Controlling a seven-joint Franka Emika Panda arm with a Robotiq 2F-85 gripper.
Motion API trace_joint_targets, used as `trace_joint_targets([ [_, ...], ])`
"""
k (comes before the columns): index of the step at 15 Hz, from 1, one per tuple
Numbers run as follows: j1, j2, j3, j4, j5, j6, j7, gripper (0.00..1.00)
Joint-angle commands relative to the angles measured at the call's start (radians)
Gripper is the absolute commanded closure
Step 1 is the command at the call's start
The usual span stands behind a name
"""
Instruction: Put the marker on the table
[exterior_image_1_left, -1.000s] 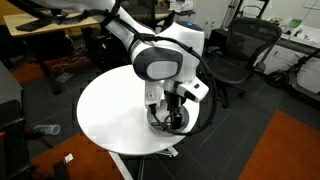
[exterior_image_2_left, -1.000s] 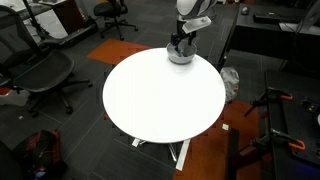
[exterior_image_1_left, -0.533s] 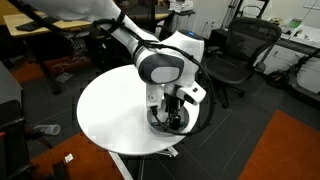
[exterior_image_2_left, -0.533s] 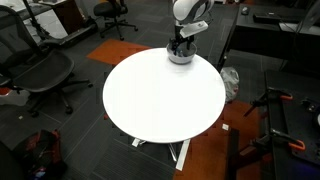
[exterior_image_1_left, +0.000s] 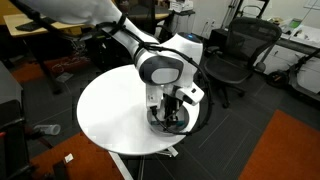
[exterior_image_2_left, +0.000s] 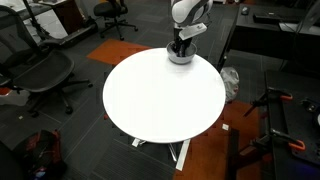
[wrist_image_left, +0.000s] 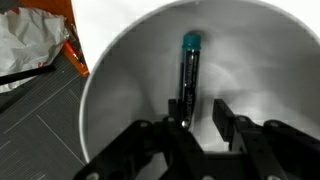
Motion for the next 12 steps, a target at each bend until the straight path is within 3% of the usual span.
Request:
trace_joint_targets([
  [1,-0.006,0.011,0.004,0.037,0.017,-0.045,-0.032,0.9],
  [3,-0.005,0.011,0.003,0.039,0.016,-0.049,-0.031,1.0],
  [5,0.005,-0.009,-0.005,0.018,0.007,-0.064,-0.022,0.95],
  [12,0.078,-0.151,-0.041,-0.122,-0.042,-0.025,0.011,0.95],
])
